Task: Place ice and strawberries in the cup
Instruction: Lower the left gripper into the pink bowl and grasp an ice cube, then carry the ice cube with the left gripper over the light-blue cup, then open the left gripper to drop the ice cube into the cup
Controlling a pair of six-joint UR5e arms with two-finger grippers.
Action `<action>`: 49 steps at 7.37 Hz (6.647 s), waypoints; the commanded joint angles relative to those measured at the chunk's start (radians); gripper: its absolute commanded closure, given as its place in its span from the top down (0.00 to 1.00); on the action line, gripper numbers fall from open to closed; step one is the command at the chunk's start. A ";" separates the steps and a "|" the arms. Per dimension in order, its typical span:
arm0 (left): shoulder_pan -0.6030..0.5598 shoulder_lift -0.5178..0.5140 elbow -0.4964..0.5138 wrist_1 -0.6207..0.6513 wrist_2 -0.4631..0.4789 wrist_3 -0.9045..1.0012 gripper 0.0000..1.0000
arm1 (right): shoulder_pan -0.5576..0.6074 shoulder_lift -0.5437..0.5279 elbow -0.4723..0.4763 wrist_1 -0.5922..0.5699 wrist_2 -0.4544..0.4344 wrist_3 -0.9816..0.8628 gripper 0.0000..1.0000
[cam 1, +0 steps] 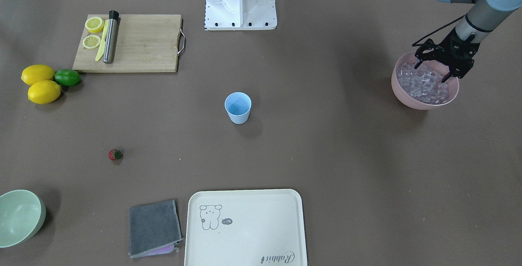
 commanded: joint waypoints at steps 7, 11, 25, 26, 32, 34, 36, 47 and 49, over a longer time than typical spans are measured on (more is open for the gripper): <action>-0.004 -0.008 0.007 -0.001 0.006 -0.001 0.55 | 0.001 0.004 -0.001 0.000 -0.002 0.000 1.00; -0.026 0.003 0.002 -0.052 0.001 0.003 0.00 | 0.001 0.004 -0.001 0.000 0.000 0.000 1.00; 0.049 -0.612 0.010 0.020 -0.009 -0.816 0.00 | 0.000 0.007 -0.001 0.000 0.002 0.006 1.00; 0.119 -0.682 0.011 0.079 0.080 -0.868 0.00 | 0.000 0.005 0.001 0.000 0.002 0.006 1.00; 0.386 -0.898 0.168 0.117 0.459 -0.985 0.00 | 0.000 0.008 0.001 -0.002 0.005 0.009 1.00; 0.428 -0.904 0.172 0.117 0.522 -0.985 0.00 | 0.000 0.008 -0.001 -0.005 0.005 0.012 1.00; 0.436 -0.913 0.188 0.117 0.533 -0.983 0.00 | 0.000 0.008 -0.001 -0.005 0.005 0.012 1.00; 0.459 -0.886 0.153 0.117 0.578 -0.954 0.98 | 0.000 0.010 -0.001 -0.005 0.005 0.011 1.00; 0.384 -0.757 0.011 0.217 0.442 -0.856 0.98 | 0.000 0.010 -0.001 -0.005 0.003 0.011 1.00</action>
